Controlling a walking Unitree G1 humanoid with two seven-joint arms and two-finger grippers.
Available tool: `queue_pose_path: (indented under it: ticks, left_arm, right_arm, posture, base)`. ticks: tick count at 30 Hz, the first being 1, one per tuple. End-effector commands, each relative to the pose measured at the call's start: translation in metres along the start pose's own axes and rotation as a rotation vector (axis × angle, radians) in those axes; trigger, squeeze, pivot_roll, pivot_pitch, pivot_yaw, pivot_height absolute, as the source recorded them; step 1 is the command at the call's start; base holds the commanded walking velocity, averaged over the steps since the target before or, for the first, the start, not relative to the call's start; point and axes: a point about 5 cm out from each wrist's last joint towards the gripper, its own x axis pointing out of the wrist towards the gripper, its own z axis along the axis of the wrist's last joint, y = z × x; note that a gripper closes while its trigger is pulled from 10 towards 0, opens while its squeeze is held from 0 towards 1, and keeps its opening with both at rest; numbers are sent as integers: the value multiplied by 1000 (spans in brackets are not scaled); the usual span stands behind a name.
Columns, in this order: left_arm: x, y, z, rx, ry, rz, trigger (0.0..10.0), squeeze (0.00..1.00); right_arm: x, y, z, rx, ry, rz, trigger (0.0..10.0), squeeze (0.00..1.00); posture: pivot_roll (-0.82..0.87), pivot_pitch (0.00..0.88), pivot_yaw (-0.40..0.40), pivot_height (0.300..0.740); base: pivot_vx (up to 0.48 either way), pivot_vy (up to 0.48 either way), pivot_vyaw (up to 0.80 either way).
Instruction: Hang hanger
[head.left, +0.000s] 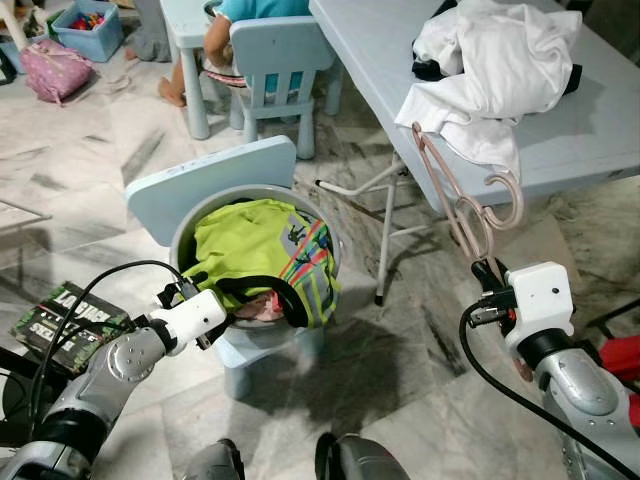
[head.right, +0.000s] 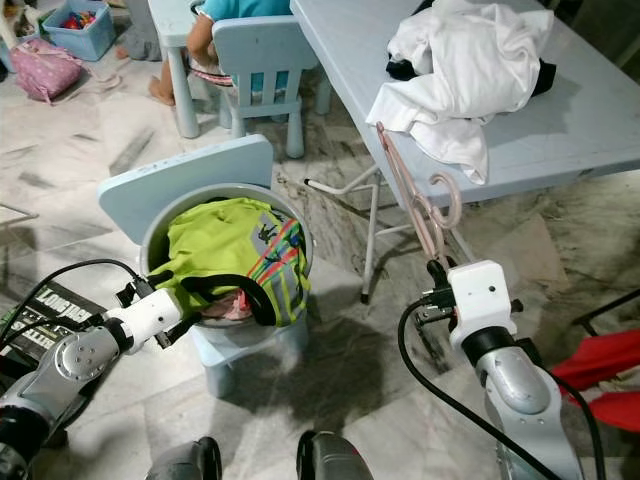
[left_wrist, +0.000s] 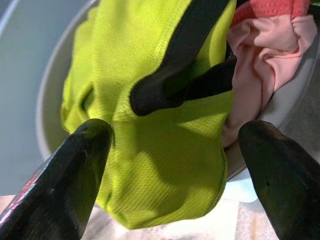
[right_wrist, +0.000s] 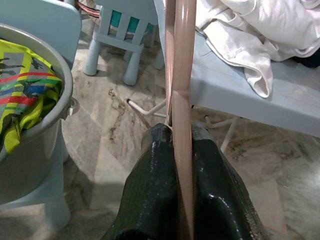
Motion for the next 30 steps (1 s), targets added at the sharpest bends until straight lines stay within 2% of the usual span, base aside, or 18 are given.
queue_pose_path:
  ticks: [1,4,5,6,7,10,16,17,30]
  left_arm:
    - [3,-4,-1,-8,-3,-12,10000,0]
    - [5,-4,-1,-13,-1,-9,10000,0]
    - [7,-2,-1,-17,0,-2,6039,0]
    - [10,0,0,-3,6,5,6471,0]
    - [12,3,1,16,10,19,10000,0]
    - [17,14,3,44,14,58,10000,0]
    - [15,25,0,49,42,59,10000,0]
    - [15,26,-1,29,40,53,0,0]
    - [17,28,0,9,31,9,0,0]
  right_arm:
    - [-4,-3,3,-7,2,10,10000,0]
    - [-5,-3,3,-10,4,13,10000,0]
    - [-6,-5,4,-14,6,14,10000,0]
    - [-6,-8,5,-20,7,13,10000,0]
    - [-6,-10,6,-26,6,11,10000,0]
    - [-6,-11,10,-36,6,14,10000,0]
    - [-8,-8,9,-40,15,36,10000,0]
    - [-7,-8,10,-40,14,40,10000,0]
    - [-3,-8,13,-43,9,41,10000,0]
  posture:
    - [-172,205,-135,740]
    - [-175,204,-136,740]
    - [-180,202,-139,740]
    - [-190,198,-144,740]
    - [-197,196,-145,740]
    - [-201,193,-146,740]
    - [-198,194,-149,740]
    - [-200,198,-150,740]
    - [-207,233,-132,740]
  base:
    - [0,0,0]
    - [0,0,0]
    - [0,0,0]
    - [0,0,0]
    - [0,0,0]
    - [0,0,0]
    - [0,0,0]
    - [0,0,0]
    - [0,0,0]
